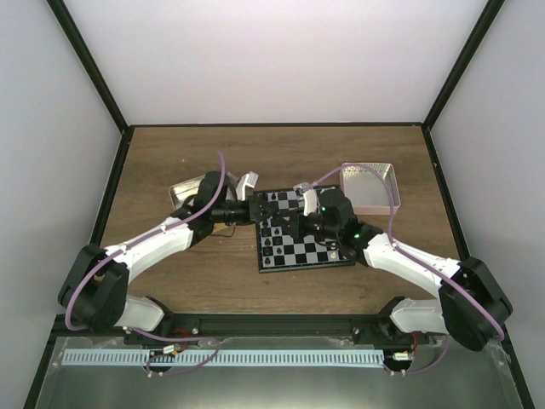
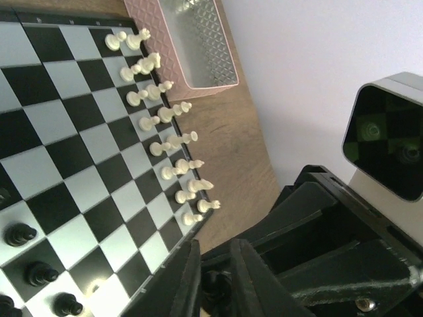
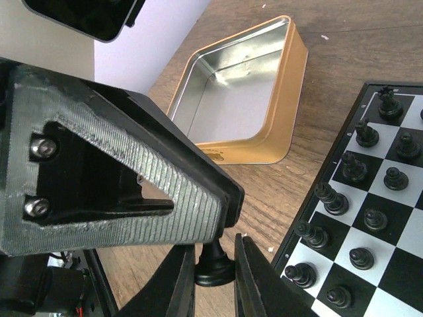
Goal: Set up the chess pieces on the board
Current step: Place the chess piece on the chessboard.
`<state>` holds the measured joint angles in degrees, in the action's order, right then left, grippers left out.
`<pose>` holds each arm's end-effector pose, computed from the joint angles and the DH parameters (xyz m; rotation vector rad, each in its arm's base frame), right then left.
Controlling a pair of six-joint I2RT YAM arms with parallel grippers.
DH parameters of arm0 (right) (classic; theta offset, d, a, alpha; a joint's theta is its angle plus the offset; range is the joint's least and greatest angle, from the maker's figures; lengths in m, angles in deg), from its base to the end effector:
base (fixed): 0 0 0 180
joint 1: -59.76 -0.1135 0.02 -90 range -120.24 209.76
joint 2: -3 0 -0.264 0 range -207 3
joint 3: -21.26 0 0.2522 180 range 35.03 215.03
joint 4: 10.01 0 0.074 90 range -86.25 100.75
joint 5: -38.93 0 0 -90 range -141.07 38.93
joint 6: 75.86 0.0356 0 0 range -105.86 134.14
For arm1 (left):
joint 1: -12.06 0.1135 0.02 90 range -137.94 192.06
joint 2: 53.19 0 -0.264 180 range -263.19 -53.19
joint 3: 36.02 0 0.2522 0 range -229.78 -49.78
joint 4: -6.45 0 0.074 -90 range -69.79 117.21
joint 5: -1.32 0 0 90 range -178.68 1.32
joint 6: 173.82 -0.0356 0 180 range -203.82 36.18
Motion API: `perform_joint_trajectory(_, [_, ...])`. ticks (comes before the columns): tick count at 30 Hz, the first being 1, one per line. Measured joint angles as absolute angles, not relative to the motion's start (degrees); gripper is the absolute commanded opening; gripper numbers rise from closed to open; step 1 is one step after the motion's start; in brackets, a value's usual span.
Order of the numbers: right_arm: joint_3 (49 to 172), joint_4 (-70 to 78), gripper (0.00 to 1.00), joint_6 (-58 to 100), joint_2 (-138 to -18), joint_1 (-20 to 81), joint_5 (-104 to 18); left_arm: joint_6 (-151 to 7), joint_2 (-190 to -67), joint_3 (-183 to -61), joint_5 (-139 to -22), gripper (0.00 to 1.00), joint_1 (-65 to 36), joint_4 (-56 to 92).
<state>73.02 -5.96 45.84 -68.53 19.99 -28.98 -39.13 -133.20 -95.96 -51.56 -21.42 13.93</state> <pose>0.2002 0.1840 0.2354 -0.4219 2.1146 1.1530 0.2399 -0.1844 0.2396 0.2365 2.2882 -1.4490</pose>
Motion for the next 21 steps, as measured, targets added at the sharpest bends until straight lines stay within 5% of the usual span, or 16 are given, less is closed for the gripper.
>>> perform_joint_trajectory(5, [73.0,-6.2,0.01,40.9,-68.6,20.0,-26.4,-40.1,-132.4,-97.9,-50.1,0.4,-21.5,17.2])
perform_joint_trajectory(21, [73.0,-4.3,0.01,28.5,-68.5,19.9,-22.3,-49.3,-131.8,-106.8,-46.9,0.37,-20.6,40.5])
